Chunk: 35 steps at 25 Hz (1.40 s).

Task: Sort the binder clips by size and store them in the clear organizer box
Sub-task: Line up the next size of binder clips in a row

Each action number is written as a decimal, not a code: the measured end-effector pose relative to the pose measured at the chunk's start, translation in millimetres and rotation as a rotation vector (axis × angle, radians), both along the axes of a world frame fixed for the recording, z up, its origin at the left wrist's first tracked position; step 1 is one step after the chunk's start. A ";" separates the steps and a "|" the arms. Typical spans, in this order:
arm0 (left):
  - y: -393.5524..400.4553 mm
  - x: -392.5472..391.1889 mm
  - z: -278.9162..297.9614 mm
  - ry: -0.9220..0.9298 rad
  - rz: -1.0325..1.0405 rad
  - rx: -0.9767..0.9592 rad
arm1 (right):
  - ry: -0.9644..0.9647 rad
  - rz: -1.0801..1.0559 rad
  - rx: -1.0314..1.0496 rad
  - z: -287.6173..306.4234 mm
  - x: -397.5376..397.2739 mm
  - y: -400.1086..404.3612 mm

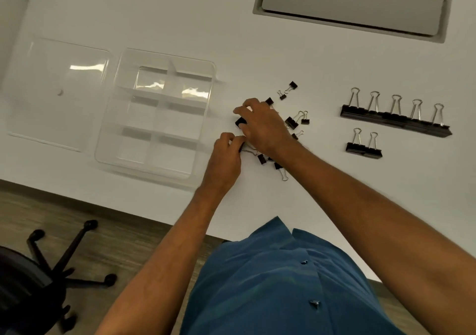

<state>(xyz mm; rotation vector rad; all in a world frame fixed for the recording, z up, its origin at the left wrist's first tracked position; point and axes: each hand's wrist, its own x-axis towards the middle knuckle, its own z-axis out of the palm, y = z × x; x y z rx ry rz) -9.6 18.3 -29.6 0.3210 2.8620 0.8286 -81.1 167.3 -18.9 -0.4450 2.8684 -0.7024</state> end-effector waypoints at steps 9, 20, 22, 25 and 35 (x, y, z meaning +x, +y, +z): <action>-15.1 4.4 -7.6 0.022 -0.102 0.037 | -0.037 -0.090 -0.074 -3.4 -9.1 -18.5; 10.0 7.8 30.2 -0.197 0.187 0.249 | -0.185 -0.960 -0.722 49.8 96.7 146.7; 35.2 10.5 42.5 -0.246 0.205 0.311 | -0.179 -1.097 -0.747 49.1 122.6 180.3; 84.2 13.0 58.9 -0.318 0.211 0.388 | -0.147 -1.289 -0.793 45.1 150.9 222.7; 219.5 -3.7 30.2 -0.277 0.071 0.223 | -0.260 -1.467 -0.881 14.1 156.0 267.9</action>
